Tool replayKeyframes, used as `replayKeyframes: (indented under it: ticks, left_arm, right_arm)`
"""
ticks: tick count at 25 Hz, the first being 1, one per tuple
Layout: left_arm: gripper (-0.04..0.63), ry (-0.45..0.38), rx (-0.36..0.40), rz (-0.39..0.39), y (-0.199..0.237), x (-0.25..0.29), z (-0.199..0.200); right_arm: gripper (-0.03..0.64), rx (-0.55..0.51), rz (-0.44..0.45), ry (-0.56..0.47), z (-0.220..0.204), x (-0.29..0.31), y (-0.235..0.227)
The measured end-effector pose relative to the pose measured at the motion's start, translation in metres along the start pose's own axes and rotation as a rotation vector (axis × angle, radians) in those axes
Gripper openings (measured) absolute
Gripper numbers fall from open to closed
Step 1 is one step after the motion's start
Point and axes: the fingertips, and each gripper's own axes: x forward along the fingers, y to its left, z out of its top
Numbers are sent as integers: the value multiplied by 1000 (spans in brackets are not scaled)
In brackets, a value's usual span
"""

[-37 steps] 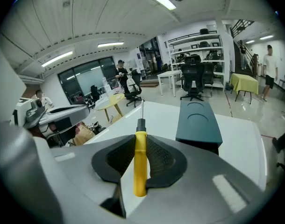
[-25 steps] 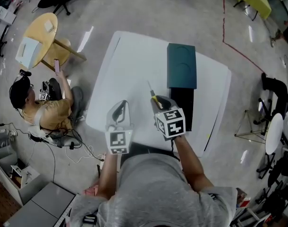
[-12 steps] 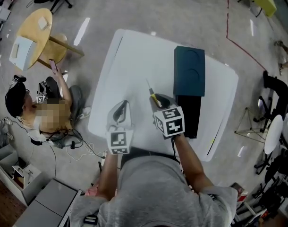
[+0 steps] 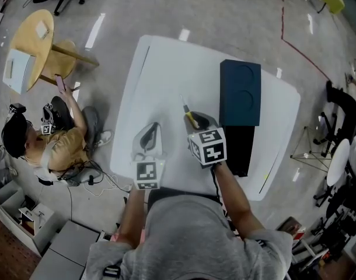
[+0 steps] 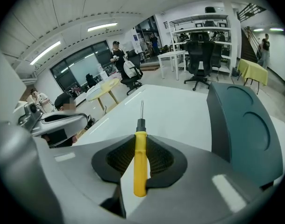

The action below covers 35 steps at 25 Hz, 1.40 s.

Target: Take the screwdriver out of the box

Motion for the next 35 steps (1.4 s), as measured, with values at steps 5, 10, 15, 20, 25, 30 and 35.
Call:
replayKeyframes:
  ticks: [5, 10, 15, 20, 25, 30, 35]
  left_arm:
    - [12, 27, -3, -17, 10, 20, -7]
    - [12, 49, -9, -37, 16, 39, -14]
    - [12, 66, -13, -54, 17, 51, -22]
    - [12, 76, -21, -62, 16, 55, -25]
    - [12, 82, -27, -64, 18, 56, -28]
    - [12, 82, -25, -67, 17, 54, -27]
    - [12, 78, -23, -66, 16, 52, -25]
  right_arm:
    - [78, -2, -17, 31, 3, 24, -9]
    - [78, 8, -18, 57, 2, 43, -14]
    - [78, 21, -21, 65, 1, 55, -20]
    - [78, 28, -29, 71, 0, 61, -25]
    - [78, 25, -38, 79, -1, 66, -27]
    - [80, 24, -42, 84, -3, 67, -28]
    - [81, 27, -41, 80, -2, 68, -28]
